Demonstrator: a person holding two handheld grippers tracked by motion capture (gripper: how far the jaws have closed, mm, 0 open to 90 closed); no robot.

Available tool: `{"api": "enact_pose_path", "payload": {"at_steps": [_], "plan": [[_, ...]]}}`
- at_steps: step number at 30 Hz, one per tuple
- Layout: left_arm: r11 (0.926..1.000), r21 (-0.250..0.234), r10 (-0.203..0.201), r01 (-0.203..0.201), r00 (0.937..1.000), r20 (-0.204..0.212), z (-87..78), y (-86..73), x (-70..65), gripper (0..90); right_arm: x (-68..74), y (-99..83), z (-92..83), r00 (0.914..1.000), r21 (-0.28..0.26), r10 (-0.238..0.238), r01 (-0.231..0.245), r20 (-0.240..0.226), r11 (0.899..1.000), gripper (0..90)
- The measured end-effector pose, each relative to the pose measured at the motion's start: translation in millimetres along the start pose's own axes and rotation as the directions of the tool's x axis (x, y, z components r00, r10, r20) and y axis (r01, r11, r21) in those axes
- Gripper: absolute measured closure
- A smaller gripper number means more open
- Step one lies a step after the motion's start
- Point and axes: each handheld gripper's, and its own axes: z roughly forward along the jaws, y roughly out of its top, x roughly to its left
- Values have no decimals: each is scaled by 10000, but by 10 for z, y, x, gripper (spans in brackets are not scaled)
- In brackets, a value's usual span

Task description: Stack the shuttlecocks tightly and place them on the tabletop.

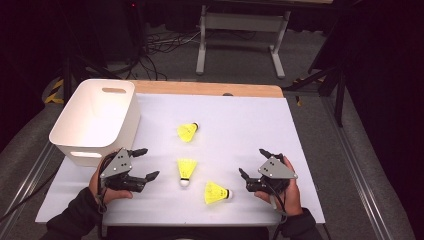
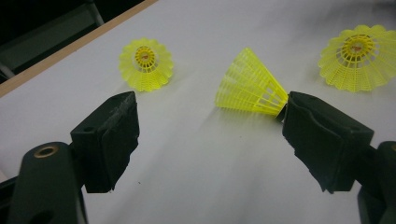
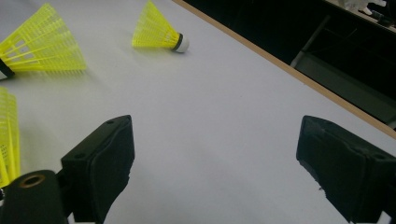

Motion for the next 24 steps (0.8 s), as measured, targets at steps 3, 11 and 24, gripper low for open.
{"api": "enact_pose_path", "payload": {"at_steps": [3,11,24], "plan": [[10000,58,55,-55,9999,136,25,28,-11,198,2,0,2,10000,32,-12,12,2,10000,122],[9991,91,414,-423,9957,826,145,150,-95,249,5,-5,11,10000,114,-44,45,-57,9999,125],[9961,778,252,-409,9810,1925,486,252,-119,274,3,-12,24,9999,260,-5,7,-102,9997,125]]}}
